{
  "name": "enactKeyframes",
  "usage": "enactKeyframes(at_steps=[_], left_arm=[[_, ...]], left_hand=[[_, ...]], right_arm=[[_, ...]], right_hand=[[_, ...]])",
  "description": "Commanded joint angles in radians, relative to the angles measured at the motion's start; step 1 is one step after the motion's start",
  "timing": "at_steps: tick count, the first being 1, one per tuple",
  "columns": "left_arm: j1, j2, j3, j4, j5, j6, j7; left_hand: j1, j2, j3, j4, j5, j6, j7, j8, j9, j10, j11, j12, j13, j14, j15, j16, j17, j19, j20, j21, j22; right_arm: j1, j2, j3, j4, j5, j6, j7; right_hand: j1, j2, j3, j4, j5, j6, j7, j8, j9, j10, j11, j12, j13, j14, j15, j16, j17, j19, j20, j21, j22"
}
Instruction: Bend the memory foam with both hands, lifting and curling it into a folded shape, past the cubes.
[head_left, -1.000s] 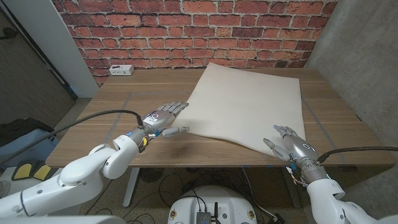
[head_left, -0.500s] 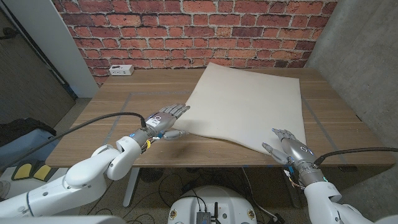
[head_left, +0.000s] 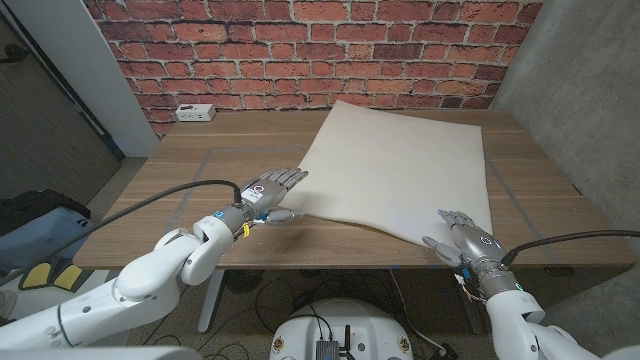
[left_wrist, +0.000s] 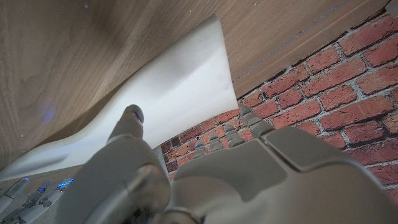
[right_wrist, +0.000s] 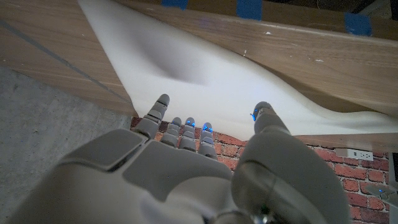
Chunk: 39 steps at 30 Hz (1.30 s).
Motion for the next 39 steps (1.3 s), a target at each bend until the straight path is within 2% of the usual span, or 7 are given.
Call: enactKeyframes(at_steps=[1, 11, 22, 24, 27, 29, 39], left_arm=[[-0.055, -0.030, 0.047, 0.028, 0.094, 0.009, -0.055], [-0.107, -0.058, 0.089, 0.052, 0.207, 0.010, -0.135], [-0.160, -0.101, 0.115, 0.090, 0.239, -0.019, -0.207], [-0.168, -0.107, 0.120, 0.094, 0.248, -0.022, -0.220], [-0.178, -0.116, 0.124, 0.099, 0.246, -0.029, -0.234], [-0.184, -0.123, 0.127, 0.102, 0.246, -0.032, -0.243], [-0.224, -0.155, 0.157, 0.121, 0.262, -0.054, -0.296]], left_hand=[[0.029, -0.005, 0.002, -0.010, 0.007, -0.013, -0.009, 0.008, 0.003, 0.011, 0.002, 0.006, 0.002, 0.011, 0.002, -0.001, 0.003, 0.016, -0.006, 0.004, 0.000], [0.091, -0.025, 0.005, -0.015, 0.019, -0.006, -0.006, 0.014, 0.003, 0.023, 0.012, 0.005, 0.003, 0.020, 0.012, -0.006, 0.003, 0.035, -0.007, 0.000, -0.001], [0.196, -0.053, 0.009, -0.015, 0.036, 0.043, 0.007, 0.030, 0.005, 0.061, 0.014, 0.010, 0.004, 0.052, 0.012, -0.005, 0.003, 0.068, -0.024, -0.004, -0.002], [0.212, -0.056, 0.009, -0.014, 0.038, 0.052, 0.007, 0.032, 0.005, 0.071, 0.019, 0.013, 0.005, 0.061, 0.007, -0.003, 0.003, 0.075, -0.028, -0.003, -0.002], [0.255, -0.061, 0.011, -0.012, 0.042, 0.071, 0.003, 0.037, 0.006, 0.093, 0.000, 0.015, 0.005, 0.076, -0.005, -0.003, 0.003, 0.088, -0.037, -0.005, -0.001], [0.269, -0.060, 0.013, -0.011, 0.042, 0.076, 0.003, 0.038, 0.006, 0.096, 0.007, 0.015, 0.005, 0.079, -0.007, -0.004, 0.003, 0.090, -0.041, -0.006, -0.001], [0.337, -0.028, 0.034, -0.008, 0.033, 0.094, 0.008, 0.038, 0.006, 0.121, -0.015, 0.016, 0.005, 0.101, -0.013, -0.003, 0.002, 0.104, -0.039, -0.008, 0.000]], right_arm=[[0.123, -0.049, -0.133, -0.001, -0.029, -0.132, 0.030], [0.266, -0.079, -0.283, 0.007, -0.065, -0.244, 0.075], [0.406, -0.115, -0.428, 0.010, -0.095, -0.339, 0.144], [0.422, -0.120, -0.444, 0.010, -0.092, -0.350, 0.151], [0.424, -0.128, -0.440, 0.010, -0.067, -0.345, 0.139], [0.431, -0.134, -0.446, 0.011, -0.059, -0.346, 0.137], [0.489, -0.156, -0.496, 0.016, -0.018, -0.380, 0.161]], right_hand=[[0.028, -0.004, 0.008, -0.021, 0.003, 0.005, 0.000, -0.001, 0.002, 0.004, -0.010, -0.002, 0.003, 0.006, -0.004, -0.001, 0.001, 0.014, 0.003, 0.000, 0.002], [0.089, -0.024, 0.024, -0.053, 0.009, 0.001, -0.013, -0.001, 0.003, -0.003, -0.024, -0.005, 0.003, 0.014, -0.002, -0.002, 0.001, 0.031, 0.006, 0.000, 0.002], [0.149, -0.044, 0.039, -0.063, 0.019, -0.007, -0.028, -0.001, 0.003, -0.009, -0.030, -0.006, 0.004, 0.018, 0.000, -0.003, 0.001, 0.044, 0.003, -0.001, 0.002], [0.159, -0.047, 0.041, -0.064, 0.021, -0.008, -0.031, -0.001, 0.003, -0.009, -0.030, -0.005, 0.004, 0.019, 0.000, -0.004, 0.001, 0.044, 0.003, -0.001, 0.002], [0.177, -0.052, 0.045, -0.064, 0.024, -0.009, -0.032, -0.001, 0.003, -0.009, -0.032, -0.005, 0.004, 0.021, -0.001, -0.003, 0.002, 0.045, 0.002, -0.002, 0.002], [0.190, -0.055, 0.048, -0.064, 0.026, -0.009, -0.032, 0.000, 0.003, -0.006, -0.031, -0.004, 0.004, 0.026, -0.002, -0.002, 0.002, 0.049, 0.000, -0.002, 0.002], [0.264, -0.064, 0.070, -0.064, 0.033, -0.025, -0.045, -0.004, 0.004, -0.008, -0.038, -0.004, 0.004, 0.030, -0.006, -0.003, 0.002, 0.056, -0.008, -0.004, 0.002]])
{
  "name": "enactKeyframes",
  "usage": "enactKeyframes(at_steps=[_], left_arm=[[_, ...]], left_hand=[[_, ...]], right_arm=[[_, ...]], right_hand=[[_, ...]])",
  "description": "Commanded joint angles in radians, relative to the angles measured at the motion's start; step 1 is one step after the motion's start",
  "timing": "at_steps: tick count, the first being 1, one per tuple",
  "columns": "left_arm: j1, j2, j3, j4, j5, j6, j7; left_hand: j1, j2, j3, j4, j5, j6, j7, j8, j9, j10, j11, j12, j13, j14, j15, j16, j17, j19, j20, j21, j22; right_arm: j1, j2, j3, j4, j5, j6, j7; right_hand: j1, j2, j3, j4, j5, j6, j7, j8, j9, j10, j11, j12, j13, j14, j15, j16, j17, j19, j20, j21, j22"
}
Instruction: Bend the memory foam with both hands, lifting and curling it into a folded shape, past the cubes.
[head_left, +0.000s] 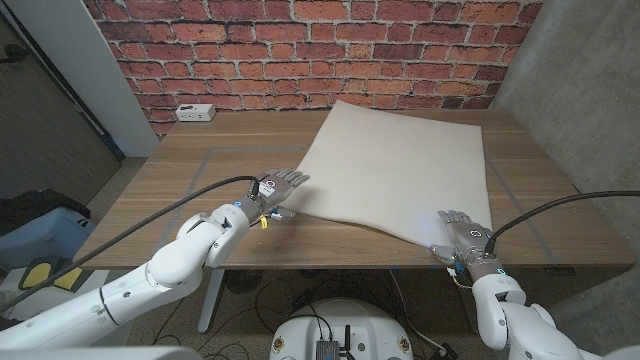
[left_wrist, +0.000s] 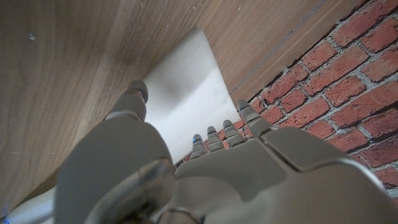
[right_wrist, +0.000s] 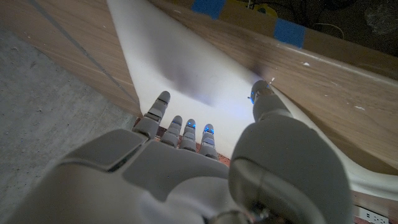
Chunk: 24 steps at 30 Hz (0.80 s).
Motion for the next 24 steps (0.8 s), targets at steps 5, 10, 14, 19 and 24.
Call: enactKeyframes(at_steps=[5, 10, 14, 19, 24], left_arm=[[-0.059, -0.051, 0.044, 0.037, 0.021, -0.037, -0.068], [-0.074, -0.065, 0.055, 0.053, 0.018, -0.043, -0.086], [-0.077, -0.072, 0.060, 0.063, 0.026, -0.039, -0.073], [-0.086, -0.083, 0.065, 0.077, 0.028, -0.029, -0.086], [-0.111, -0.102, 0.070, 0.105, -0.023, -0.023, -0.141]], left_hand=[[0.066, 0.010, 0.016, -0.001, -0.013, 0.046, 0.002, 0.013, 0.001, 0.046, -0.014, 0.013, 0.006, 0.042, -0.008, 0.005, 0.002, 0.028, 0.006, -0.004, 0.002], [0.077, 0.012, 0.017, -0.001, -0.016, 0.049, 0.003, 0.013, 0.001, 0.049, -0.013, 0.013, 0.006, 0.050, -0.009, 0.006, 0.002, 0.034, 0.007, -0.004, 0.002], [0.112, 0.016, 0.020, -0.002, -0.026, 0.062, 0.005, 0.013, 0.002, 0.082, -0.010, 0.019, 0.007, 0.077, -0.002, 0.008, 0.001, 0.052, 0.009, -0.002, 0.002], [0.157, 0.020, 0.023, -0.001, -0.036, 0.094, 0.018, 0.017, 0.003, 0.119, -0.005, 0.024, 0.009, 0.116, 0.006, 0.010, 0.001, 0.082, 0.017, 0.003, 0.002], [0.227, 0.069, 0.051, -0.003, -0.043, 0.104, 0.036, 0.011, 0.005, 0.137, 0.008, 0.024, 0.011, 0.154, 0.007, 0.011, 0.002, 0.088, 0.029, 0.000, 0.004]], right_arm=[[0.080, -0.035, -0.058, 0.007, 0.090, -0.045, 0.021], [0.101, -0.043, -0.066, 0.006, 0.129, -0.058, 0.022], [0.128, -0.051, -0.090, 0.004, 0.145, -0.072, 0.024], [0.150, -0.067, -0.097, -0.004, 0.189, -0.078, 0.034], [0.158, -0.085, -0.087, -0.011, 0.244, -0.069, 0.035]], right_hand=[[0.067, -0.012, 0.023, 0.002, 0.012, -0.025, -0.013, -0.008, 0.004, -0.024, -0.007, -0.009, 0.002, -0.006, 0.009, -0.008, 0.002, 0.008, -0.005, -0.007, 0.002], [0.090, -0.030, 0.022, 0.009, 0.010, -0.051, -0.024, -0.014, 0.004, -0.053, -0.011, -0.014, 0.003, -0.024, 0.012, -0.012, 0.002, 0.000, -0.005, -0.010, 0.003], [0.098, -0.031, 0.023, 0.011, 0.009, -0.061, -0.028, -0.016, 0.004, -0.062, -0.015, -0.015, 0.003, -0.031, 0.011, -0.013, 0.003, -0.006, -0.003, -0.012, 0.003], [0.119, -0.026, 0.031, 0.011, 0.008, -0.075, -0.030, -0.017, 0.005, -0.075, -0.015, -0.015, 0.003, -0.037, 0.014, -0.013, 0.003, -0.007, -0.004, -0.012, 0.004], [0.169, -0.016, 0.053, 0.007, 0.000, -0.072, -0.029, -0.009, 0.005, -0.055, -0.003, -0.002, 0.004, -0.017, 0.015, -0.003, 0.004, 0.008, -0.020, -0.006, 0.004]])
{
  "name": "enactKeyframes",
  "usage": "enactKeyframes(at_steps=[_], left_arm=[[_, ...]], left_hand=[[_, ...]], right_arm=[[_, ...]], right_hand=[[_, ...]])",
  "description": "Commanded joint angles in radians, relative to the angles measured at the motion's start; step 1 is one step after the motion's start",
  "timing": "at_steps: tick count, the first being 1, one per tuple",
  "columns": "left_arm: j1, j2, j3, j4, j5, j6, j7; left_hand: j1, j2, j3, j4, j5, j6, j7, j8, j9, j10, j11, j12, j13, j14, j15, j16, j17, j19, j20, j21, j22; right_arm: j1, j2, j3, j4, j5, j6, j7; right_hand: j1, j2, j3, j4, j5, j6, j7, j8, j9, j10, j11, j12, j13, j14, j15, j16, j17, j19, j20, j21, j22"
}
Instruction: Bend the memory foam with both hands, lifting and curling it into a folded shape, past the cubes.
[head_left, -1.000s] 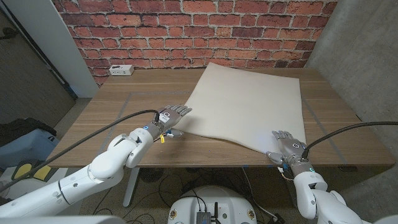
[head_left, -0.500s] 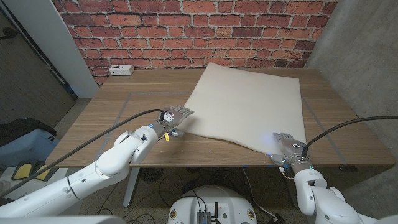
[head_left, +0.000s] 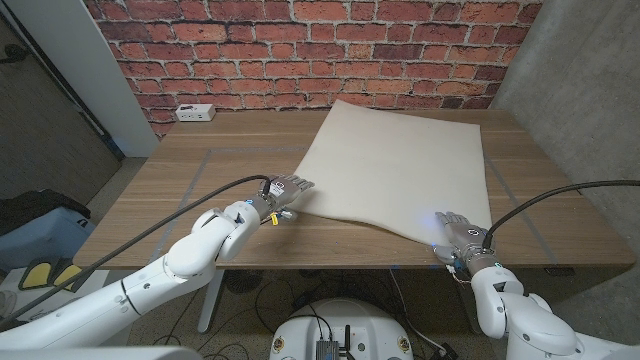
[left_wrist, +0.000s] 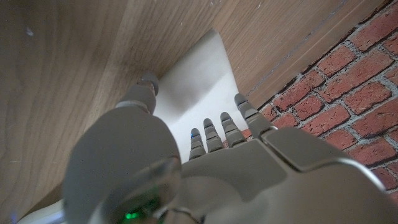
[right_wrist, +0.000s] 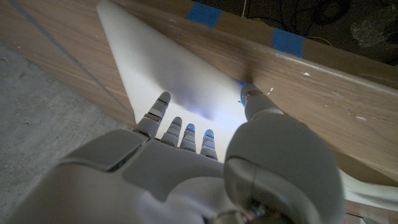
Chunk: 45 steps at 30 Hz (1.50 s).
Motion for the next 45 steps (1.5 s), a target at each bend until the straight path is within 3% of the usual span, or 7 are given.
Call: enactKeyframes(at_steps=[1, 15, 23, 29, 35, 39, 45], left_arm=[[-0.043, -0.037, 0.016, 0.048, -0.058, 0.014, -0.076], [-0.100, -0.061, 0.061, 0.095, -0.097, 0.030, -0.119], [-0.109, -0.061, 0.083, 0.119, -0.104, 0.040, -0.088], [-0.094, -0.053, 0.087, 0.129, -0.106, 0.043, -0.017], [-0.078, -0.047, 0.092, 0.133, -0.081, 0.060, 0.050], [-0.068, -0.047, 0.094, 0.139, -0.059, 0.072, 0.100], [-0.060, -0.045, 0.092, 0.143, -0.058, 0.074, 0.140]], left_hand=[[0.083, 0.052, 0.036, -0.003, -0.007, 0.015, 0.011, 0.000, 0.006, 0.023, 0.009, 0.005, 0.004, 0.034, -0.011, 0.004, 0.004, 0.011, 0.011, -0.002, 0.005], [0.168, 0.107, 0.043, 0.000, -0.020, 0.125, 0.021, 0.016, 0.010, 0.107, -0.003, 0.023, 0.005, 0.096, -0.063, 0.006, 0.003, 0.016, 0.011, -0.003, 0.008], [0.226, 0.124, 0.003, 0.010, -0.025, 0.425, 0.026, 0.063, 0.012, 0.401, -0.042, 0.087, 0.006, 0.285, -0.109, 0.030, 0.007, 0.063, 0.026, 0.012, 0.010], [0.232, 0.106, -0.014, 0.007, -0.014, 0.643, 0.015, 0.101, 0.014, 0.609, -0.052, 0.119, 0.008, 0.499, -0.165, 0.067, 0.012, 0.158, -0.005, 0.049, 0.015], [0.282, 0.105, -0.048, 0.006, -0.011, 0.820, 0.016, 0.155, 0.024, 0.777, -0.068, 0.152, 0.030, 0.671, -0.204, 0.130, 0.036, 0.246, -0.038, 0.099, 0.027], [0.362, 0.125, -0.088, -0.001, -0.013, 0.963, 0.028, 0.225, 0.036, 0.878, -0.073, 0.200, 0.090, 0.765, -0.216, 0.213, 0.102, 0.282, -0.047, 0.140, 0.038], [0.406, 0.117, -0.116, 0.001, -0.009, 1.015, 0.040, 0.259, 0.041, 0.919, -0.083, 0.229, 0.133, 0.814, -0.217, 0.264, 0.150, 0.296, -0.051, 0.169, 0.047]], right_arm=[[0.046, -0.032, -0.012, -0.013, 0.108, -0.013, 0.012], [0.044, -0.057, 0.012, -0.026, 0.202, 0.000, -0.035], [0.034, -0.059, 0.038, 0.000, 0.257, 0.030, -0.064], [0.070, -0.047, -0.025, 0.028, 0.208, 0.025, -0.079], [0.050, -0.039, -0.015, 0.048, 0.197, 0.051, -0.125], [0.019, -0.040, 0.009, 0.058, 0.187, 0.090, -0.173], [-0.031, -0.036, 0.051, 0.069, 0.174, 0.140, -0.235]], right_hand=[[0.053, 0.000, 0.026, -0.005, -0.010, 0.005, -0.003, 0.009, 0.006, 0.013, 0.004, 0.015, 0.004, 0.020, 0.001, 0.013, 0.001, 0.018, -0.019, 0.008, 0.003], [0.119, -0.011, 0.050, -0.002, -0.029, 0.095, 0.004, 0.037, 0.006, 0.078, 0.008, 0.036, 0.004, 0.065, -0.012, 0.021, 0.001, 0.052, -0.034, 0.015, 0.003], [0.135, -0.010, 0.096, 0.015, -0.041, 0.312, 0.058, 0.074, 0.006, 0.272, 0.049, 0.081, 0.008, 0.271, -0.050, 0.067, 0.015, 0.174, -0.073, 0.035, 0.004], [0.164, -0.012, 0.138, 0.010, -0.036, 0.446, 0.055, 0.075, 0.003, 0.468, 0.019, 0.119, 0.011, 0.509, -0.131, 0.129, 0.027, 0.308, -0.103, 0.065, 0.008], [0.255, 0.007, 0.077, 0.009, -0.037, 0.609, 0.053, 0.091, 0.005, 0.630, 0.013, 0.144, 0.017, 0.702, -0.220, 0.279, 0.123, 0.401, -0.147, 0.093, 0.015], [0.301, 0.037, 0.030, 0.015, -0.038, 0.753, 0.059, 0.116, 0.007, 0.766, 0.011, 0.181, 0.023, 0.797, -0.226, 0.379, 0.208, 0.439, -0.157, 0.113, 0.020], [0.375, 0.081, -0.001, 0.011, -0.047, 0.899, 0.066, 0.140, 0.016, 0.898, 0.013, 0.239, 0.051, 0.914, -0.233, 0.475, 0.304, 0.450, -0.172, 0.136, 0.028]])
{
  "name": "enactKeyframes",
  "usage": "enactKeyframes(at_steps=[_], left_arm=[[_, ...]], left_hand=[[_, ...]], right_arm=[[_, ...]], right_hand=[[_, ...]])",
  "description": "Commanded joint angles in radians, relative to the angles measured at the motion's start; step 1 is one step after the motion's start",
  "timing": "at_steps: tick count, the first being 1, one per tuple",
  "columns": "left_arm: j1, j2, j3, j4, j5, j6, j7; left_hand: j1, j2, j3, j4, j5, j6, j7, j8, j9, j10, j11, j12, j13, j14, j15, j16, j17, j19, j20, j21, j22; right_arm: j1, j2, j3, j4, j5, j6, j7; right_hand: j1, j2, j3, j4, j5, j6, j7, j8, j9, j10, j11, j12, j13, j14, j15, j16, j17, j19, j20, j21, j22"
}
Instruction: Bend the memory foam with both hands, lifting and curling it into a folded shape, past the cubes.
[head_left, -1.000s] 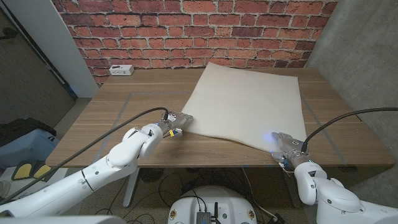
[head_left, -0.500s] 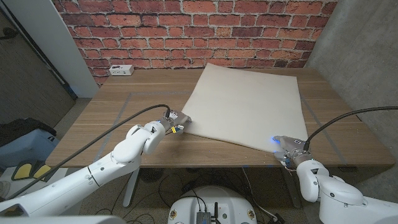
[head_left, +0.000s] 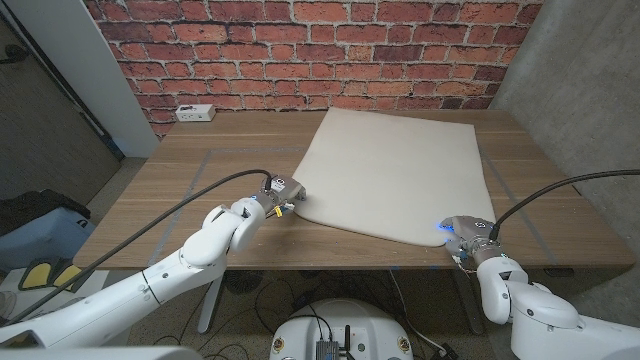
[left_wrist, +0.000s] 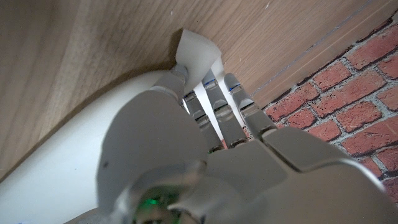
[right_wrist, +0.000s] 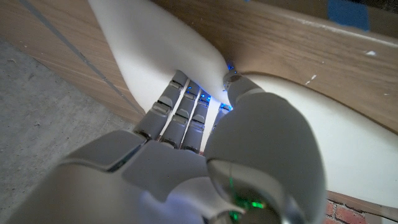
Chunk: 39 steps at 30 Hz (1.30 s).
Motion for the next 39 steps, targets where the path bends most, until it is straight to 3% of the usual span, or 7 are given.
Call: enactKeyframes(at_steps=[1, 4, 8, 15, 23, 31, 39], left_arm=[[0.021, 0.006, 0.004, 0.016, 0.019, 0.017, 0.106], [0.027, 0.007, -0.002, 0.016, 0.011, 0.018, 0.130], [0.040, 0.012, -0.015, 0.008, -0.004, 0.019, 0.167], [0.070, 0.025, -0.052, -0.010, -0.057, 0.014, 0.252], [0.114, 0.054, -0.096, -0.052, -0.091, 0.034, 0.310], [0.182, 0.092, -0.152, -0.109, -0.119, 0.064, 0.374], [0.247, 0.129, -0.212, -0.164, -0.169, 0.082, 0.408]], left_hand=[[0.032, -0.002, -0.018, -0.001, 0.010, 0.296, 0.076, 0.020, 0.028, 0.152, -0.023, 0.024, 0.139, 0.034, -0.129, 0.033, 0.033, 0.014, -0.001, 0.019, 0.007], [0.042, -0.005, -0.023, -0.001, 0.014, 0.298, 0.081, 0.028, 0.035, 0.158, -0.018, 0.030, 0.150, 0.041, -0.129, 0.042, 0.045, 0.014, 0.002, 0.025, 0.009], [0.060, -0.009, -0.032, -0.002, 0.027, 0.298, 0.096, 0.044, 0.052, 0.171, -0.015, 0.047, 0.177, 0.045, -0.129, 0.055, 0.068, 0.014, 0.005, 0.038, 0.014], [0.092, -0.035, -0.035, -0.001, 0.079, 0.325, 0.106, 0.101, 0.093, 0.207, -0.018, 0.092, 0.239, 0.084, -0.128, 0.058, 0.095, 0.022, 0.003, 0.071, 0.017], [0.076, -0.058, -0.008, 0.012, 0.160, 0.325, 0.111, 0.152, 0.133, 0.227, -0.010, 0.124, 0.294, 0.135, -0.122, 0.009, 0.077, 0.025, 0.008, 0.099, 0.012], [0.070, -0.068, 0.011, 0.013, 0.201, 0.317, 0.111, 0.176, 0.152, 0.227, -0.008, 0.135, 0.321, 0.150, -0.121, -0.016, 0.074, 0.024, 0.011, 0.112, 0.008], [0.069, -0.077, 0.027, 0.012, 0.236, 0.317, 0.114, 0.194, 0.162, 0.229, -0.004, 0.144, 0.344, 0.168, -0.118, -0.032, 0.075, 0.028, 0.013, 0.125, 0.005]], right_arm=[[-0.075, 0.008, 0.056, 0.029, -0.025, 0.090, -0.109], [-0.106, 0.016, 0.083, 0.039, -0.030, 0.118, -0.149], [-0.178, 0.021, 0.158, 0.057, -0.005, 0.204, -0.232], [-0.258, 0.032, 0.235, 0.078, -0.010, 0.297, -0.322], [-0.343, 0.066, 0.311, 0.076, -0.019, 0.292, -0.391], [-0.473, 0.105, 0.430, 0.055, -0.001, 0.292, -0.478], [-0.557, 0.124, 0.496, 0.017, -0.025, 0.284, -0.511]], right_hand=[[0.072, 0.039, -0.014, -0.006, -0.009, 0.238, 0.107, 0.027, 0.021, 0.279, 0.045, 0.053, 0.058, 0.338, -0.166, 0.072, 0.315, 0.003, -0.036, 0.019, 0.007], [0.097, 0.051, -0.027, 0.001, -0.012, 0.292, 0.115, 0.038, 0.027, 0.334, 0.046, 0.086, 0.082, 0.380, -0.160, 0.114, 0.368, -0.001, -0.045, 0.030, 0.011], [0.109, 0.057, -0.040, 0.006, -0.011, 0.333, 0.129, 0.046, 0.030, 0.378, 0.066, 0.115, 0.107, 0.404, -0.157, 0.151, 0.421, 0.025, -0.042, 0.053, 0.014], [0.129, 0.023, -0.032, -0.006, -0.006, 0.389, 0.162, 0.054, 0.028, 0.445, 0.098, 0.153, 0.140, 0.446, -0.146, 0.148, 0.444, 0.064, -0.014, 0.088, 0.013], [0.123, 0.019, -0.026, -0.001, -0.004, 0.392, 0.160, 0.049, 0.027, 0.441, 0.092, 0.156, 0.152, 0.446, -0.146, 0.134, 0.445, 0.063, -0.013, 0.095, 0.013], [0.119, 0.022, -0.024, 0.003, -0.004, 0.382, 0.156, 0.044, 0.031, 0.434, 0.089, 0.157, 0.161, 0.440, -0.147, 0.132, 0.455, 0.051, -0.014, 0.095, 0.013], [0.114, 0.021, -0.024, 0.005, -0.003, 0.377, 0.150, 0.044, 0.039, 0.433, 0.085, 0.160, 0.171, 0.432, -0.145, 0.131, 0.470, 0.040, -0.011, 0.096, 0.013]])
